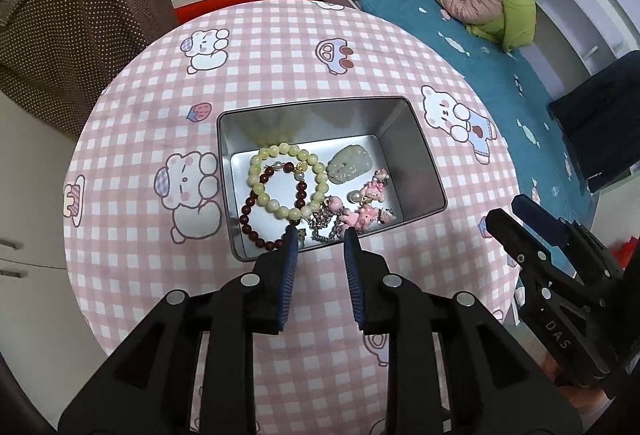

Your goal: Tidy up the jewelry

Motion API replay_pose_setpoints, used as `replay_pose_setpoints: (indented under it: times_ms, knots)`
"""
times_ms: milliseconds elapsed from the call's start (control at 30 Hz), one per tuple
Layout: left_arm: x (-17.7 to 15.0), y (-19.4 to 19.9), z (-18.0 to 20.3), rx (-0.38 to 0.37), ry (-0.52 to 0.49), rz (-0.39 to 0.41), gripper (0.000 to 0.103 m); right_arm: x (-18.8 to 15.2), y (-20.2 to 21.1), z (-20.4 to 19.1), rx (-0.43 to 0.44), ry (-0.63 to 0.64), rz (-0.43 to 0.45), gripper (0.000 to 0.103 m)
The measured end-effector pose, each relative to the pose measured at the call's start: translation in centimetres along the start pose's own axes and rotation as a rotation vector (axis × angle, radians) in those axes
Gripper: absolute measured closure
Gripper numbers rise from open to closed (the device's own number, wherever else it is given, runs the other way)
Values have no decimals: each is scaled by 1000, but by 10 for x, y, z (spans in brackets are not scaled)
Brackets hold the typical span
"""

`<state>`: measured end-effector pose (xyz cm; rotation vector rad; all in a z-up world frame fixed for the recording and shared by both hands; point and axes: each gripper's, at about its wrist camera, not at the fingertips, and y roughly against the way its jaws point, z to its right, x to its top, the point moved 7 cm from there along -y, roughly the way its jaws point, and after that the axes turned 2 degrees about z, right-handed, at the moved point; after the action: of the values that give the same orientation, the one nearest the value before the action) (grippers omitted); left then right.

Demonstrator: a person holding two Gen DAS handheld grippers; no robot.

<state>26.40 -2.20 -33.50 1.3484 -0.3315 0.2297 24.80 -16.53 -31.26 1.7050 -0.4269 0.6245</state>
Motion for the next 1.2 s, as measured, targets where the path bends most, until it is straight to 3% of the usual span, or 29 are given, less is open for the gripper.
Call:
replay_pose_setpoints:
  times_ms: [300,500,667,800,967,1200]
  knots:
    - [-17,10,-4,10,-15,-2,74,-18,11,8,-42,-87,0,41]
    - [-37,22,-8,25,-22,4,66,-30,29,4,-83,-107,26,21]
    - [-55,37,-12,22,-26,26,59,-42,49,-1,-123,-124,54,12]
    - [-73,55,-13,26,-37,55,43,-54,67,-9,-120,-141,80,11]
    - [-92,78,-13,19,-33,88,42,-63,95,-24,-114,-152,119,11]
    - [-109,131,-7,17,-44,196,39,-64,146,-49,-127,-106,203,8]
